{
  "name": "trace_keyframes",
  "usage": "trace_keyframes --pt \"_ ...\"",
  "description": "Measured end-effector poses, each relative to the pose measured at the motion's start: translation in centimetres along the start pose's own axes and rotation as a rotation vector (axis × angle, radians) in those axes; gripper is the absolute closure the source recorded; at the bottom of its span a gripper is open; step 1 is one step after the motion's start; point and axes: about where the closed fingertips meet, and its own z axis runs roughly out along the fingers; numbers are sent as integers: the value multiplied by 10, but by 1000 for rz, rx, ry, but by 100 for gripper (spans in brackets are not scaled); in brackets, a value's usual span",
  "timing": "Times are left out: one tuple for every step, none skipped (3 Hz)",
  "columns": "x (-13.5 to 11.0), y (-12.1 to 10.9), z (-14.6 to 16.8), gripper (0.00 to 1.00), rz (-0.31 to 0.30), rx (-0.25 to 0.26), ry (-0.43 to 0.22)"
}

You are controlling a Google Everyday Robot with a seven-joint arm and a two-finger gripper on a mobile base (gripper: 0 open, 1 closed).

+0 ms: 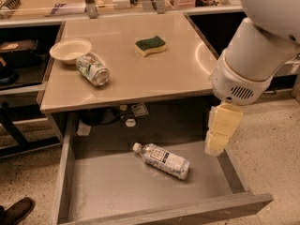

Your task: Pick blue plastic bottle from top drawer and place on counter

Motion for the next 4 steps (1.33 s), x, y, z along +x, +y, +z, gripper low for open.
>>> trace_keyframes --pt "-7 14 21 0 -21 -24 -14" --pt "-26 31 61 0 -38 -40 -7" --pt "-47 39 106 0 -22 -55 12" --pt "-68 37 140 0 -15 -69 21"
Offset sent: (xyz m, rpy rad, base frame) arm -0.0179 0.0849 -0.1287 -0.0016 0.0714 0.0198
